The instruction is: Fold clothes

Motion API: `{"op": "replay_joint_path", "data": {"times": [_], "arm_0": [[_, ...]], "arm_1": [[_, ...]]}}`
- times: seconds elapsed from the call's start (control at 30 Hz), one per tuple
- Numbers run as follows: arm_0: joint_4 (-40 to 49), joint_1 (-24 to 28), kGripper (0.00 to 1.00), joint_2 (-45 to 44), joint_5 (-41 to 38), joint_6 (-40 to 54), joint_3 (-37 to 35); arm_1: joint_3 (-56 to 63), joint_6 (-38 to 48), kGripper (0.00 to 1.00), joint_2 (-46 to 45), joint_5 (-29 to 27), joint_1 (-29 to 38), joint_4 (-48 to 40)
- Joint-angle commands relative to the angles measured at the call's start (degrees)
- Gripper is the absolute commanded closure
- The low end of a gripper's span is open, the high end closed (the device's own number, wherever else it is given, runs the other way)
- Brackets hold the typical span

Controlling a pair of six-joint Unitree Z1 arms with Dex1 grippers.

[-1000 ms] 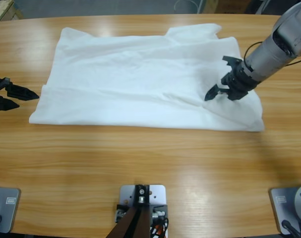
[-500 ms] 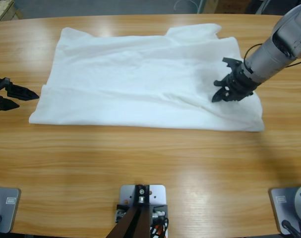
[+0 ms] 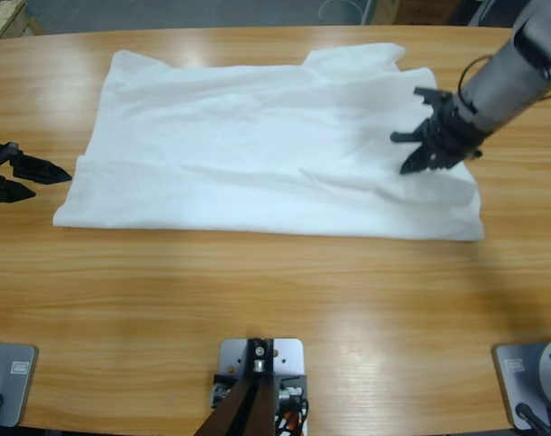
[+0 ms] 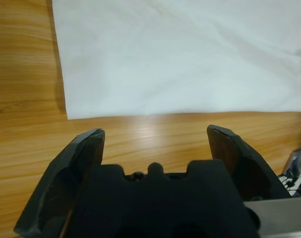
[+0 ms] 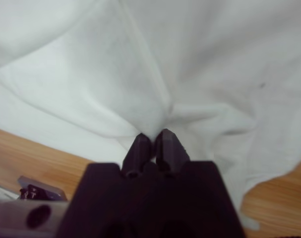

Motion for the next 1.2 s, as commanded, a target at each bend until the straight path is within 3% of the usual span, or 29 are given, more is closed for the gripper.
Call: {"op": "replay_joint_path", "data": {"times": [0.03,0.37,0.63,0.97,1.0,1.03,1.1,1.2], "arm_0": [[0.05,-0.44,0.193,2.37,0.6,0.78,-0.24],[0.09,-0.44,0.193,2.69,0.62,0.78,-0.33],[0.09,-0.44,0.193,2.64,0.53,0.78,-0.31],[0.09,-0.44,0.193,2.55,0.45,0.8,-0.31],[0.09,-0.44,0.193,2.53,0.45,0.82,-0.31],[0.09,-0.44,0.194,2.55,0.45,0.83,-0.31],[0.09,-0.44,0.193,2.58,0.45,0.85,-0.31],[0.09,-0.44,0.193,2.55,0.36,0.87,-0.31]], "arm_1": [[-8.92,-4.95,1.0,1.48,-0.97,0.2,6.18],[-12.86,-8.24,1.0,6.74,-1.57,0.2,8.86],[-12.79,-8.08,1.0,6.86,-5.26,0.2,9.74],[-13.55,-8.19,0.979,7.55,-5.63,0.2,10.3],[-13.58,-8.24,0.724,7.6,-5.67,0.29,10.42],[-13.65,-8.22,0.54,7.6,-5.72,0.37,10.56],[-13.69,-8.24,0.452,7.56,-5.9,0.37,10.77],[-13.77,-8.24,0.214,7.56,-6.35,0.37,10.88]]}}
